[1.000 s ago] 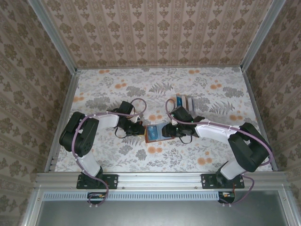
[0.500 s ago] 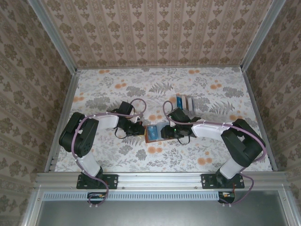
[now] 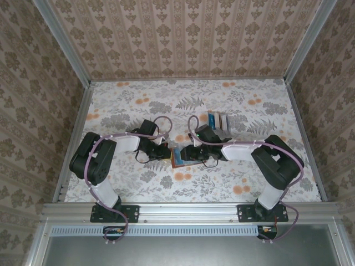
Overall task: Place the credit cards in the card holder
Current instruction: Flip over the card slot in the card holder, then pick up the credit card from the storage box.
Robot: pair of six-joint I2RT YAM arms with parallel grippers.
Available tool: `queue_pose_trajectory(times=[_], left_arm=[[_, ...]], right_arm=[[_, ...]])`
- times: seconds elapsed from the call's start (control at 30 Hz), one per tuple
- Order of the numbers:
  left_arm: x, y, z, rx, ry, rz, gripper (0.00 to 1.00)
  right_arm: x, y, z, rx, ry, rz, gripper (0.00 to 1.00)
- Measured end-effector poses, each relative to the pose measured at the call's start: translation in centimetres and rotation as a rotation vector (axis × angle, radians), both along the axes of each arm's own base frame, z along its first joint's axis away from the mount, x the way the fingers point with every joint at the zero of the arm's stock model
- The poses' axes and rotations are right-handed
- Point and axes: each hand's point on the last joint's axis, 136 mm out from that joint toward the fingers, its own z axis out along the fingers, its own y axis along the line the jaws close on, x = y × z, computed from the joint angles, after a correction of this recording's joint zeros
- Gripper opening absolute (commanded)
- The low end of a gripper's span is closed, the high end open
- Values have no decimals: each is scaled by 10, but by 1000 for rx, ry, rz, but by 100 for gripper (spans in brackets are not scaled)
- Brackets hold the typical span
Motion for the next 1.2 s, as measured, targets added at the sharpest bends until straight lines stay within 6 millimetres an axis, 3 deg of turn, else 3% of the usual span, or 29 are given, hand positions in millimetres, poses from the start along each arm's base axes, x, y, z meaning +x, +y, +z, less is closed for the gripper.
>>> queue_pose_trajectory(times=[0.1, 0.23, 0.33, 0.6, 0.87, 1.0, 1.07, 1.2], left_arm=[[0, -2, 0, -3, -2, -1, 0], [0, -4, 1, -7, -4, 1, 0], [0, -5, -1, -15, 2, 3, 0], [1, -10, 0, -48, 14, 3, 0], [1, -11, 0, -53, 13, 1, 6], [1, -11, 0, -53, 13, 1, 3], [1, -11, 0, -55, 12, 1, 0], [1, -12, 1, -62, 15, 0, 0]], right_arm=[[1, 20, 12, 82, 7, 46, 41], [-9, 50, 43, 204, -25, 150, 44], [-19, 55, 65, 282, -57, 208, 44], [14, -13, 82, 96, -232, -6, 50], [16, -64, 40, -148, -203, -148, 49], [23, -94, 31, -313, -226, -215, 50], [32, -104, 40, -385, -260, -234, 52], [63, -118, 79, -465, -367, -312, 66]])
